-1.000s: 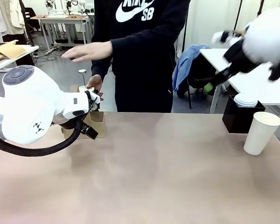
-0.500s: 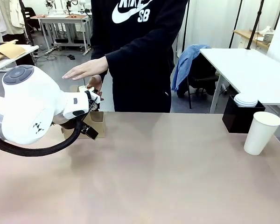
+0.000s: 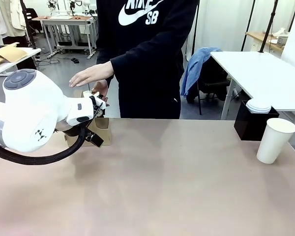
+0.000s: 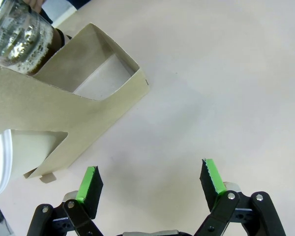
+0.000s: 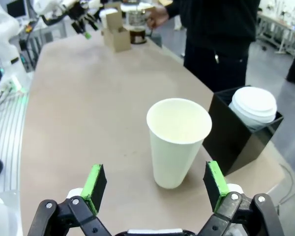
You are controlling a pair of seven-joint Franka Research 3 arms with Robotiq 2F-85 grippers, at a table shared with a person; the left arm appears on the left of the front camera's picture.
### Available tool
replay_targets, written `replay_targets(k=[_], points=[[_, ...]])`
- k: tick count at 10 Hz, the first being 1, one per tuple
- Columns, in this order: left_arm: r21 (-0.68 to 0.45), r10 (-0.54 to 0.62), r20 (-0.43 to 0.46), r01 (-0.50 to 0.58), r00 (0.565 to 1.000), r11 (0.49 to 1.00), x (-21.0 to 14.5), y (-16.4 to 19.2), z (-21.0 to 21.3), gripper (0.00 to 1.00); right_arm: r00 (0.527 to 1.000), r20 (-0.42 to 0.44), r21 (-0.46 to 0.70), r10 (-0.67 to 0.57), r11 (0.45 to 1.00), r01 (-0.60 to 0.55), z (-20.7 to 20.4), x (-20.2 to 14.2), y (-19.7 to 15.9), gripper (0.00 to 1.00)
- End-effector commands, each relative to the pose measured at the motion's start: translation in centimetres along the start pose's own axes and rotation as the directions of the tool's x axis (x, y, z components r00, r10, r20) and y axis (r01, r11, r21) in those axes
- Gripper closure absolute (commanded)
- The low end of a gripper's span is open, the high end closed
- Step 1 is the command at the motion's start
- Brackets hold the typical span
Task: Pour a drink into a cup and package it in a carrier.
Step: Pick up the 600 ml Paper Cup and place it in the middle top area of the table.
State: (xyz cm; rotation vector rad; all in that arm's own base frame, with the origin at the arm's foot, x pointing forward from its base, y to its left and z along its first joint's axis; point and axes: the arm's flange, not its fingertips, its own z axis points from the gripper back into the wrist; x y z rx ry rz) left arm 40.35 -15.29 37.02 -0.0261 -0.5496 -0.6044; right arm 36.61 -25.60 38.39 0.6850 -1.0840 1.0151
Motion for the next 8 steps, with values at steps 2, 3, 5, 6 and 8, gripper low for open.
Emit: replay_targets(k=[2, 3, 5, 6, 8], points=[[-0.001, 0.002, 0.001, -0.002, 1.000, 1.000, 0.0, 0.1, 0.0, 0.00, 0.999, -0.036, -0.019, 0.039, 0.999, -0.040, 1.2, 3.9, 0.7, 0.00], [-0.001, 0.002, 0.001, -0.002, 1.000, 1.000, 0.0, 0.1, 0.0, 0.00, 0.999, -0.036, -0.019, 0.039, 0.999, -0.040, 1.2, 3.9, 0.7, 0.00], [-0.001, 0.002, 0.001, -0.002, 1.000, 1.000, 0.0, 0.1, 0.0, 0.00, 0.993, 0.099, 0.140, 0.068, 0.987, -0.081, -0.6, -0.1, -0.9, 0.00], [-0.001, 0.002, 0.001, -0.002, 1.000, 1.000, 0.0, 0.1, 0.0, 0.00, 0.980, 0.184, 0.180, 0.078, 0.977, -0.112, -1.3, -2.2, -1.5, 0.00], [-0.001, 0.002, 0.001, -0.002, 1.000, 1.000, 0.0, 0.1, 0.0, 0.00, 0.954, 0.280, 0.154, 0.111, 0.975, -0.159, -2.2, -4.4, -1.3, 0.00]])
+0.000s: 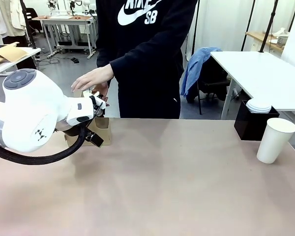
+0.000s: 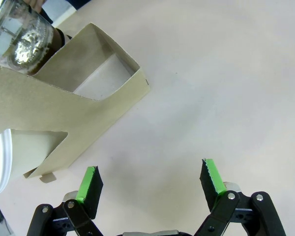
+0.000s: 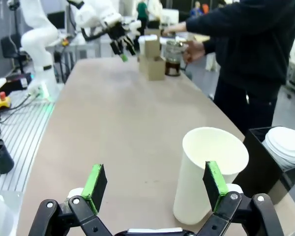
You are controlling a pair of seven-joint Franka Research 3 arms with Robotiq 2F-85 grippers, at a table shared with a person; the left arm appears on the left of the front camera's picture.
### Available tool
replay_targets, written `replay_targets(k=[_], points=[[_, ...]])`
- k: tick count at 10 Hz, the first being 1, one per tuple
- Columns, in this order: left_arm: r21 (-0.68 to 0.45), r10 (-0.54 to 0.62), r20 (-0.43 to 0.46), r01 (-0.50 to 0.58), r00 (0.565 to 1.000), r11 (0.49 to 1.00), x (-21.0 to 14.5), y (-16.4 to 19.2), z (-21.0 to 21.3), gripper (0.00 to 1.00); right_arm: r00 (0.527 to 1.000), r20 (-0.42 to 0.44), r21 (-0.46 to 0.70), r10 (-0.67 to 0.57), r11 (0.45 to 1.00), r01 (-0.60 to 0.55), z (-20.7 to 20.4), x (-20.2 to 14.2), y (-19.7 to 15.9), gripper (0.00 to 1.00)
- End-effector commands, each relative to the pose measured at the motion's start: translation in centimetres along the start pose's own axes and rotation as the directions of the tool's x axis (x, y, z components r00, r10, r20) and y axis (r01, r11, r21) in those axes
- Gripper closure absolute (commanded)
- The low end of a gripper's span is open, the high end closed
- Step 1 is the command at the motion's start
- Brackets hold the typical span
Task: Pour a drink into a cup and package it in a carrier.
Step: Pick up the 600 ml Paper Cup and place it in the middle top area of the table.
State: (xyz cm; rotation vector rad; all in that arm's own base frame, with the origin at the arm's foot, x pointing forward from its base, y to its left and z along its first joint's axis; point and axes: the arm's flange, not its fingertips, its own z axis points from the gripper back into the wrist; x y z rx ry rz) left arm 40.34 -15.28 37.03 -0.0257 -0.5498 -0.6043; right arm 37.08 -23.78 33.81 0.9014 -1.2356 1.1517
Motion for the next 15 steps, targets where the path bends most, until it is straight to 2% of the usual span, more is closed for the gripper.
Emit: replay_targets(k=[1, 3, 4, 5, 7, 15], points=[[-0.001, 0.002, 0.001, -0.002, 1.000, 1.000, 0.0, 0.1, 0.0, 0.00, 0.995, 0.095, 0.000, 0.040, 0.999, -0.041, 1.7, -2.1, -1.6, 0.00], [-0.001, 0.002, 0.001, -0.002, 1.000, 1.000, 0.0, 0.1, 0.0, 0.00, 0.991, 0.132, -0.059, 0.028, 0.998, -0.020, 1.3, -3.9, -1.8, 0.00], [-0.001, 0.002, 0.001, -0.002, 1.000, 1.000, 0.0, 0.1, 0.0, 0.00, 0.993, 0.113, -0.095, 0.024, 0.995, -0.014, 1.1, -4.5, -2.1, 0.00], [-0.001, 0.002, 0.001, -0.002, 1.000, 1.000, 0.0, 0.1, 0.0, 0.00, 0.990, 0.144, -0.099, -0.004, 0.995, 0.018, 0.4, -4.8, -2.3, 0.00], [-0.001, 0.002, 0.001, -0.002, 1.000, 1.000, 0.0, 0.1, 0.0, 0.00, 0.991, 0.126, -0.118, -0.041, 0.991, 0.056, -1.3, -5.8, -2.9, 0.00], [-0.001, 0.002, 0.001, -0.002, 1.000, 1.000, 0.0, 0.1, 0.0, 0.00, 0.990, 0.129, -0.169, -0.057, 0.983, 0.078, -5.2, -7.8, -4.1, 0.00]])
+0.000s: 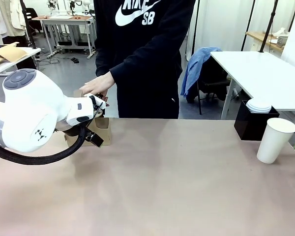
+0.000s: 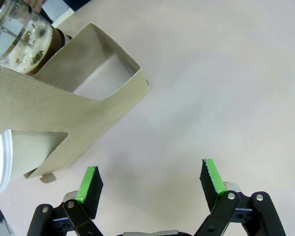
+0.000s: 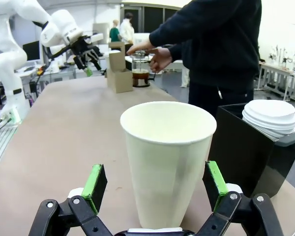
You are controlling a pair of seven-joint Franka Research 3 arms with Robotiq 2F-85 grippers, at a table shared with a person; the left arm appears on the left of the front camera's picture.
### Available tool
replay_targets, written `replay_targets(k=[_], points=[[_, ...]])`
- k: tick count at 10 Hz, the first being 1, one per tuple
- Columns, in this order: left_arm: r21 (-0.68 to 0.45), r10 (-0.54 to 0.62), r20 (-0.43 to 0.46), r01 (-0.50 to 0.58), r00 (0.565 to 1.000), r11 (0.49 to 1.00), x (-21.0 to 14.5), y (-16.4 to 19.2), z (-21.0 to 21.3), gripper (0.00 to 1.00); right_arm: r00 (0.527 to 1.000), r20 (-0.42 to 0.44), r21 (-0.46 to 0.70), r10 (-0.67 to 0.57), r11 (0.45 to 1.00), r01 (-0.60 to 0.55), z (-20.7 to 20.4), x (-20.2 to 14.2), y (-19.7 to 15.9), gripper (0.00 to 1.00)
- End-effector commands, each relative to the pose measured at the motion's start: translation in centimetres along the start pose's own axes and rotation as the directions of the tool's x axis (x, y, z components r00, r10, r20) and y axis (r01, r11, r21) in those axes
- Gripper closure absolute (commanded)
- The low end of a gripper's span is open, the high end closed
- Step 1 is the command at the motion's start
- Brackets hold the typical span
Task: Pour a drink into a cup and package it in a carrier.
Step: Pick up the 600 ml Paper Cup and place it in the middle top area of the table.
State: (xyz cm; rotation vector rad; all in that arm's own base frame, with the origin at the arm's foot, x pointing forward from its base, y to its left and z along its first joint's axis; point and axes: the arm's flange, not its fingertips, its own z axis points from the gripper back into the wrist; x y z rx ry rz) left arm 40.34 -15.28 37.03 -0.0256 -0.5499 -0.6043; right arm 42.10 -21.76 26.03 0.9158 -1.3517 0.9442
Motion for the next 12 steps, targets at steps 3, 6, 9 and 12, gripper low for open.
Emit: replay_targets(k=[3, 6, 9, 12], points=[[-0.001, 0.002, 0.000, -0.002, 1.000, 1.000, 0.0, 0.1, 0.0, 0.00, 1.000, 0.010, -0.051, 0.008, 0.999, -0.008, -1.9, -0.9, -0.5, 0.00], [-0.001, 0.002, 0.000, -0.002, 1.000, 1.000, 0.0, 0.1, 0.0, 0.00, 1.000, 0.029, -0.062, 0.005, 0.998, -0.004, -2.6, -1.1, -0.8, 0.00], [-0.001, 0.002, 0.000, -0.002, 1.000, 1.000, 0.0, 0.1, 0.0, 0.00, 0.999, 0.033, -0.018, -0.031, 0.999, 0.032, -4.4, -2.0, -1.3, 0.00], [-0.001, 0.002, 0.000, -0.002, 1.000, 1.000, 0.0, 0.1, 0.0, 0.00, 0.998, 0.033, -0.006, -0.052, 0.999, 0.052, -6.1, -2.7, -1.8, 0.00]])
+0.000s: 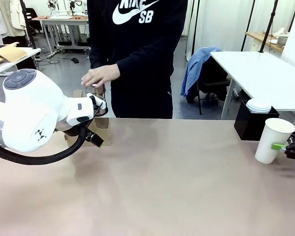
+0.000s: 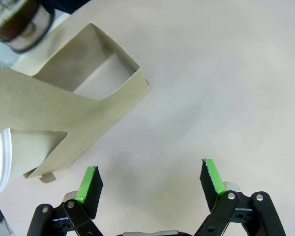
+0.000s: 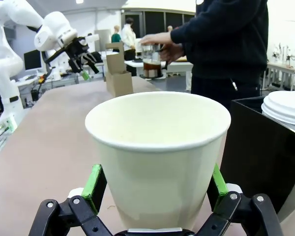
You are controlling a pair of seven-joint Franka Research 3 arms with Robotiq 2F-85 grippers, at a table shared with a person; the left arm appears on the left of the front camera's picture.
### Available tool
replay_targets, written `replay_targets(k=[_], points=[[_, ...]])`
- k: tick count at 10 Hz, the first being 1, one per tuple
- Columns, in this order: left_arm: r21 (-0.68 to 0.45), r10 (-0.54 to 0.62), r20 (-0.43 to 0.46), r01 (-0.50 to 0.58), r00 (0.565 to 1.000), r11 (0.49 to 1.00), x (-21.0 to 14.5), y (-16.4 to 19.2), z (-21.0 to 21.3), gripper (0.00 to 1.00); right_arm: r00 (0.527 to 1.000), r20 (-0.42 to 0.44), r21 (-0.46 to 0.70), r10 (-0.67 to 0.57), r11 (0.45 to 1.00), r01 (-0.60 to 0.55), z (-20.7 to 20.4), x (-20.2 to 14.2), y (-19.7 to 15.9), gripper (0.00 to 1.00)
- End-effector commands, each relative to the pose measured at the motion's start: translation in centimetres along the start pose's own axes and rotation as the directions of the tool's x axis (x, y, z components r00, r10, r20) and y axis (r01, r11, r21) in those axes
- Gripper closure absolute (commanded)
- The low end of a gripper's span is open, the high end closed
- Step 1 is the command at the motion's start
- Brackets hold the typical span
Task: Pour a drink into a cup and package it in a carrier.
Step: Pick up the 600 ml Paper Cup and place it in the middle top area of the table.
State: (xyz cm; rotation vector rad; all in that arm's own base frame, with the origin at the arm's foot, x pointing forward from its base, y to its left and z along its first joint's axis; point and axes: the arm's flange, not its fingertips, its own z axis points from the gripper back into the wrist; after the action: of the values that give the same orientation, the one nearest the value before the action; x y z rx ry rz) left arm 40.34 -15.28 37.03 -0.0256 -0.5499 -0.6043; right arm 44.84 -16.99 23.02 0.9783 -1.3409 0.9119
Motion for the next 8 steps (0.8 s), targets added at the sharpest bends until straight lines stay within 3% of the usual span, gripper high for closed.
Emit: replay_targets(k=[1, 2, 3, 4, 8], points=[[-0.001, 0.002, 0.000, -0.002, 1.000, 1.000, 0.0, 0.1, 0.0, 0.00, 1.000, 0.012, -0.026, -0.005, 1.000, 0.006, -0.8, 0.2, -1.3, 0.00], [-0.001, 0.002, 0.000, -0.002, 1.000, 1.000, 0.0, 0.1, 0.0, 0.00, 0.999, 0.047, -0.006, -0.027, 1.000, 0.027, -1.2, 0.1, -1.3, 0.04], [-0.001, 0.002, 0.000, -0.002, 1.000, 1.000, 0.0, 0.1, 0.0, 0.00, 0.997, 0.068, 0.035, -0.044, 0.998, 0.042, -0.8, 0.0, -1.7, 0.20], [-0.001, 0.002, 0.000, -0.002, 1.000, 1.000, 0.0, 0.1, 0.0, 0.00, 1.000, 0.012, 0.002, -0.005, 1.000, 0.005, -0.6, -0.1, -0.5, 0.20], [-0.001, 0.002, 0.000, -0.002, 1.000, 1.000, 0.0, 0.1, 0.0, 0.00, 1.000, 0.027, 0.012, -0.014, 1.000, 0.014, -0.6, -0.3, -0.6, 0.19]])
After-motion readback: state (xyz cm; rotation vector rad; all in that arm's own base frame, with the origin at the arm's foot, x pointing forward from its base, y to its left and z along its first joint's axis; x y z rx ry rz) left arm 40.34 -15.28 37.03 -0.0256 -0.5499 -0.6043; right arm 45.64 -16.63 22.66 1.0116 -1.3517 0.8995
